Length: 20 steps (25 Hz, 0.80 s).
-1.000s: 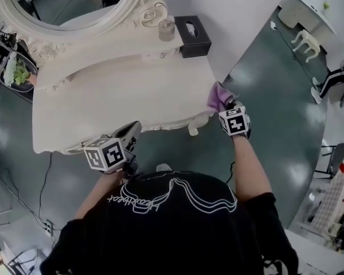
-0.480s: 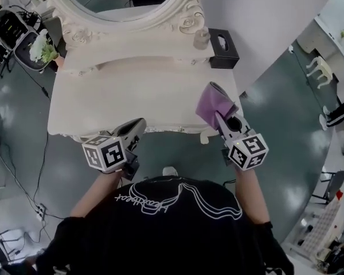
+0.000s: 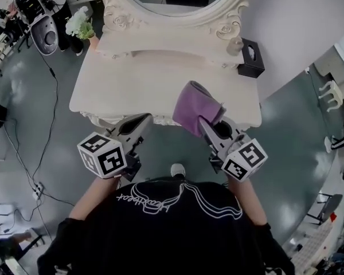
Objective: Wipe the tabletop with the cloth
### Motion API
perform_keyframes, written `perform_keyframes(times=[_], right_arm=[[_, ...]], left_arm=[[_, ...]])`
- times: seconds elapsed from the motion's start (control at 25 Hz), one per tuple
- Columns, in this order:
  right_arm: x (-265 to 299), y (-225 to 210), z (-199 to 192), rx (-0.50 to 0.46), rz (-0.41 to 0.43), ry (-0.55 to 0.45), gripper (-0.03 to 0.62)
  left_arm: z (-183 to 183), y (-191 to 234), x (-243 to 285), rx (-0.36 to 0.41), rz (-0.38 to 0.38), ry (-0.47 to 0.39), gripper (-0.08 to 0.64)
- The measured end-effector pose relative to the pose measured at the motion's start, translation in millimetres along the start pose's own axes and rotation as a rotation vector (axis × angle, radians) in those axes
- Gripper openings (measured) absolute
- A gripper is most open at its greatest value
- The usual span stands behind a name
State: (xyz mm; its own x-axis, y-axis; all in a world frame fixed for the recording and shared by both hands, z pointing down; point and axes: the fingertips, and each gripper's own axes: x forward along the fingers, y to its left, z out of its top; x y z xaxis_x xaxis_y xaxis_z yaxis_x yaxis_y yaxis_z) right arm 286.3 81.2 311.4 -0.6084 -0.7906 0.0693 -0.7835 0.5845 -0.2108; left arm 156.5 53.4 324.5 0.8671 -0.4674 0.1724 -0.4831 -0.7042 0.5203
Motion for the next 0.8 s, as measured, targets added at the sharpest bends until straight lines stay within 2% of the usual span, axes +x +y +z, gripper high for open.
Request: perform_keyframes(times=[0.28,0.52,0.8], right_arm=[[12,28,-8,0.013,0.013,0.004,0.046],[13,46,-19,0.020,0.021,0.018,0.046],[10,59,-21,0.005,0.007,0.025,0.046]], left_arm=[[7,-8,-38,0.017,-0.017,-0.066,0.003],[-3,-10,-53,0.041,-0.016,-0.063,0.003],[-6,-11,-64,0.034,-0.028,-0.067,0.005]])
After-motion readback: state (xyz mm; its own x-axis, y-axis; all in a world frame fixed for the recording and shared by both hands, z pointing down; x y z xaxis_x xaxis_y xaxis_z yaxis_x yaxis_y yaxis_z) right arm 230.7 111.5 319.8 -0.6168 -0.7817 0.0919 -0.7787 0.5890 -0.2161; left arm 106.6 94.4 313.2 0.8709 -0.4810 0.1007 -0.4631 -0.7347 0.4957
